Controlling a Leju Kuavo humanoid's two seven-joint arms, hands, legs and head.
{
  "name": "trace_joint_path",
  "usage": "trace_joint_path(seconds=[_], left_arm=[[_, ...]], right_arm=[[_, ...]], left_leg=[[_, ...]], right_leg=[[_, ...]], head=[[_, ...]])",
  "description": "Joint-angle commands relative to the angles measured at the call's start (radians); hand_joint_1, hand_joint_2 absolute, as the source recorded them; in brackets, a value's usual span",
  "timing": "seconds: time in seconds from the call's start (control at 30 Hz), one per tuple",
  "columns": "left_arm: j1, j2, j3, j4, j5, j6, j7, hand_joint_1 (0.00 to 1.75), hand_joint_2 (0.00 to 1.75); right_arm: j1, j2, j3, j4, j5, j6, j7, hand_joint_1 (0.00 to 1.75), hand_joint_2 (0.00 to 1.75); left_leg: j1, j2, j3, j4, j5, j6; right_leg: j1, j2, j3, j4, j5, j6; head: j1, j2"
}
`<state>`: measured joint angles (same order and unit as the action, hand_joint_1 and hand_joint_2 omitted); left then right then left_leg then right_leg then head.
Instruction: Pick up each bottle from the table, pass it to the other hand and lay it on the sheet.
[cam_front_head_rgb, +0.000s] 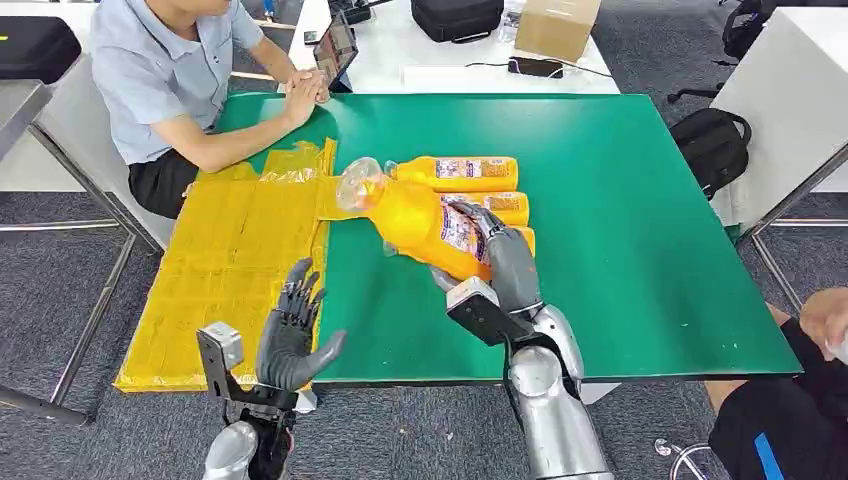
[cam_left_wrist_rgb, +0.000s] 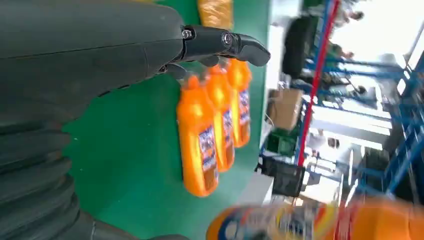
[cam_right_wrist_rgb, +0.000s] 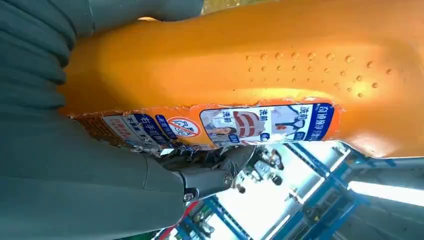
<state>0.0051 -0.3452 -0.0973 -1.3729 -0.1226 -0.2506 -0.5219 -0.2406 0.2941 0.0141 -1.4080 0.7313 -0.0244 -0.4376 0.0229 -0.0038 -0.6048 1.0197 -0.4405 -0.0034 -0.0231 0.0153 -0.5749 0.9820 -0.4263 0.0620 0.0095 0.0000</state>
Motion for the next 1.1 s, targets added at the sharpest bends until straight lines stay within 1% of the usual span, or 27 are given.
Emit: trace_joint_path(seconds=[0.03,0.07,0.13,0.2,0.23,0.27,0.33,0.47,0.5,0.57,0.6,0.67,0.73,0.77,0.83,0.87,0.9,0.93,0.97,1.0,1.03,1.1], left_arm=[[-0.028,-0.004,-0.083,0.008,-0.048,0.036,-0.013,0.00,1.75],[-0.032,-0.004,-0.084,0.015,-0.036,0.033,-0.012,0.00,1.75],[-0.036,-0.004,-0.085,0.024,-0.036,0.034,-0.012,0.00,1.75],[-0.037,-0.004,-0.087,0.027,-0.031,0.028,-0.012,0.00,1.75],[-0.041,-0.004,-0.094,0.036,-0.030,0.021,-0.008,0.00,1.75],[-0.047,-0.004,-0.102,0.053,-0.027,0.020,-0.002,0.00,1.75],[-0.053,-0.004,-0.111,0.076,-0.016,0.023,0.002,0.00,1.75],[-0.054,-0.004,-0.106,0.116,0.015,0.034,0.020,0.00,1.75],[-0.058,-0.004,-0.103,0.128,0.023,0.038,0.023,0.00,1.75],[-0.068,-0.004,-0.100,0.161,0.087,0.019,0.050,0.00,1.75],[-0.072,-0.004,-0.104,0.171,0.102,0.009,0.053,0.00,1.75],[-0.081,-0.004,-0.121,0.185,0.139,-0.006,0.043,0.00,1.75],[-0.088,-0.004,-0.127,0.167,0.176,-0.021,0.026,0.00,1.75],[-0.089,-0.004,-0.127,0.150,0.200,-0.026,0.025,0.00,1.75],[-0.098,-0.004,-0.122,0.115,0.220,-0.024,0.033,0.00,1.75],[-0.101,-0.004,-0.115,0.097,0.221,-0.014,0.031,0.00,1.75],[-0.107,-0.004,-0.108,0.091,0.227,0.001,0.039,0.12,1.75],[-0.115,-0.004,-0.098,0.094,0.240,0.019,0.054,1.50,1.75],[-0.118,-0.004,-0.091,0.098,0.241,0.028,0.056,1.75,1.75],[-0.123,-0.004,-0.084,0.111,0.250,0.043,0.059,1.75,1.75],[-0.126,-0.004,-0.075,0.127,0.269,0.043,0.060,1.75,1.75],[-0.126,-0.004,-0.073,0.136,0.279,0.034,0.055,1.75,1.75]], right_arm=[[-0.114,-0.009,0.217,0.349,0.048,0.038,-0.032,1.75,1.75],[-0.115,0.000,0.253,0.380,0.063,0.022,-0.035,1.75,1.75],[-0.116,0.007,0.267,0.403,0.068,-0.004,-0.037,1.75,1.75],[-0.123,-0.004,0.292,0.414,0.073,0.000,-0.042,1.75,1.75],[-0.128,-0.009,0.327,0.432,0.091,-0.001,-0.054,1.75,1.75],[-0.136,0.003,0.343,0.470,0.090,-0.009,-0.064,1.75,1.75],[-0.149,0.013,0.380,0.526,0.094,-0.021,-0.090,1.75,1.75],[-0.158,0.027,0.427,0.595,0.110,-0.068,-0.114,1.75,1.75],[-0.157,0.030,0.440,0.603,0.112,-0.080,-0.122,1.75,1.75],[-0.143,0.033,0.462,0.587,0.111,-0.103,-0.137,1.75,1.75],[-0.137,0.033,0.467,0.577,0.106,-0.107,-0.145,1.75,1.75],[-0.127,0.033,0.473,0.547,0.094,-0.110,-0.151,1.75,1.75],[-0.129,0.038,0.456,0.530,0.053,-0.084,-0.160,1.75,1.75],[-0.129,0.032,0.459,0.519,0.052,-0.082,-0.157,1.75,1.75],[-0.121,0.023,0.445,0.507,0.034,-0.074,-0.153,1.75,1.75],[-0.118,0.020,0.442,0.501,0.033,-0.072,-0.155,1.75,1.75],[-0.113,0.018,0.442,0.497,0.033,-0.069,-0.155,1.75,1.75],[-0.106,0.019,0.442,0.494,0.034,-0.064,-0.154,1.71,1.75],[-0.102,0.020,0.443,0.494,0.034,-0.063,-0.154,1.61,1.75],[-0.095,0.024,0.443,0.497,0.034,-0.062,-0.154,0.31,1.75],[-0.086,0.032,0.437,0.500,0.025,-0.065,-0.159,0.00,1.75],[-0.083,0.033,0.439,0.500,0.026,-0.074,-0.165,0.00,1.75]], left_leg=[[0.000,0.004,0.003,-0.001,-0.001,0.001],[0.000,0.004,0.004,-0.001,-0.001,0.001],[0.001,0.003,0.002,-0.001,-0.001,0.000],[0.001,0.002,0.003,-0.001,-0.001,0.001],[0.001,0.002,0.003,-0.001,-0.001,0.001],[0.001,0.001,0.004,-0.001,-0.001,0.002],[0.001,0.002,0.002,-0.001,0.000,0.001],[0.000,0.002,0.004,-0.002,0.000,0.002],[0.001,0.000,0.003,-0.002,0.000,0.001],[0.000,-0.001,0.003,-0.002,0.000,0.001],[0.001,0.000,0.001,-0.001,0.000,0.001],[0.001,0.000,0.003,-0.002,-0.001,0.001],[0.000,-0.003,0.002,-0.001,0.000,0.001],[0.000,-0.002,0.000,0.000,0.000,0.001],[0.000,-0.001,0.002,0.000,-0.001,0.002],[0.001,-0.002,0.000,0.000,0.000,0.001],[0.001,-0.003,0.001,0.000,0.000,0.002],[0.001,-0.003,-0.001,0.000,0.000,0.001],[0.001,-0.004,-0.001,0.000,0.000,0.001],[0.001,-0.004,0.000,0.000,0.000,0.001],[0.001,-0.003,0.000,0.000,0.000,0.001],[0.001,-0.003,0.002,-0.001,0.000,0.002]], right_leg=[[0.001,0.003,0.002,-0.001,0.001,-0.003],[0.001,0.003,0.002,-0.001,0.001,-0.003],[0.001,0.002,0.001,-0.001,0.000,-0.002],[0.001,0.001,0.001,0.000,0.000,-0.002],[0.002,0.000,0.002,-0.001,0.000,-0.003],[0.002,-0.001,0.003,-0.001,0.000,-0.003],[0.001,0.000,0.001,-0.001,0.000,-0.002],[0.001,-0.001,0.003,-0.002,0.000,-0.003],[0.001,-0.002,0.002,-0.002,0.000,-0.003],[0.001,-0.004,0.002,-0.001,-0.001,-0.003],[0.001,-0.002,0.001,-0.001,0.000,-0.002],[0.001,-0.003,0.003,-0.001,-0.001,-0.003],[0.001,-0.006,0.002,-0.001,-0.001,-0.003],[0.001,-0.005,0.000,0.000,-0.001,-0.002],[0.001,-0.005,0.002,0.000,-0.001,-0.004],[0.001,-0.004,0.000,0.000,-0.001,-0.002],[0.002,-0.005,0.001,0.000,-0.001,-0.003],[0.001,-0.006,-0.001,0.000,-0.001,-0.002],[0.001,-0.006,0.000,0.000,-0.001,-0.003],[0.002,-0.007,0.001,0.000,-0.001,-0.003],[0.001,-0.006,0.000,0.000,-0.001,-0.003],[0.002,-0.007,0.002,-0.001,-0.001,-0.004]], head=[[0.000,0.000],[0.000,0.000],[0.000,0.000],[0.000,0.000],[0.000,0.000],[0.000,0.000],[0.000,0.000],[0.000,0.000],[0.000,0.000],[0.000,0.000],[0.000,0.000],[0.000,0.000],[0.000,0.000],[0.000,0.000],[0.000,0.000],[0.000,0.000],[0.000,0.000],[0.000,0.000],[0.000,0.000],[0.000,0.000],[0.000,0.000],[0.000,0.000]])
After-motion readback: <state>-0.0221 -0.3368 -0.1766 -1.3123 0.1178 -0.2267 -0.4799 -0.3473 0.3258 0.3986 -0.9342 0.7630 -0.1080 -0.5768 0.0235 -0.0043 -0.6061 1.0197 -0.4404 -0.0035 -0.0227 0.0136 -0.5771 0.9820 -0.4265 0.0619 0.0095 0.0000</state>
